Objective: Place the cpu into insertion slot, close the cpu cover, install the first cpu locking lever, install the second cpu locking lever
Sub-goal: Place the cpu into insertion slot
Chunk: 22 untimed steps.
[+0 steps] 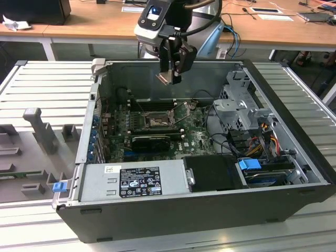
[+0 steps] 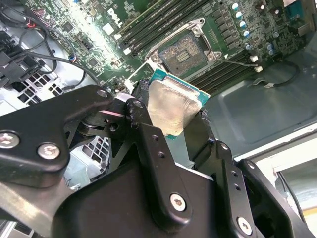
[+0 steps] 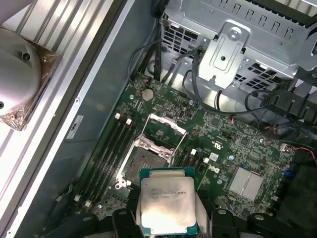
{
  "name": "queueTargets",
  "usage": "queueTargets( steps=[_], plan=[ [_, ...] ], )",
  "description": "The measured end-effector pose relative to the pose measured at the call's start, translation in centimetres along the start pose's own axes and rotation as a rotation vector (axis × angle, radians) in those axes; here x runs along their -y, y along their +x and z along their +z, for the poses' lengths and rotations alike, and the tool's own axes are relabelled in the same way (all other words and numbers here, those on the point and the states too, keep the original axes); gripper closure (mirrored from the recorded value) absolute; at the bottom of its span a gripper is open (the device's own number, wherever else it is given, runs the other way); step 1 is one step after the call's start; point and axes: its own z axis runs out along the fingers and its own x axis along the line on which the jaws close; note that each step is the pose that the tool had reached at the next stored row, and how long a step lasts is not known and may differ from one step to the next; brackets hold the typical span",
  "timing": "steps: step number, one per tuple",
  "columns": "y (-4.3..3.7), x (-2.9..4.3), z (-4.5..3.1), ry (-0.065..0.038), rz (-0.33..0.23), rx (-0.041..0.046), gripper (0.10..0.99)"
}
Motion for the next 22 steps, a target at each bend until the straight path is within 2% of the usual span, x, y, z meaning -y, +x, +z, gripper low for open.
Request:
queueTargets(
  steps=[3, 9, 22],
  plan=[
    [0.0, 0.0, 0.02, -0.001, 0.022, 0.0016, 0.557],
    [0.0, 0.01, 0.14, -0.002, 0.112, 0.0087, 0.557],
    [0.0, 0.01, 0.19, -0.003, 0.186, 0.0142, 0.557]
  ],
)
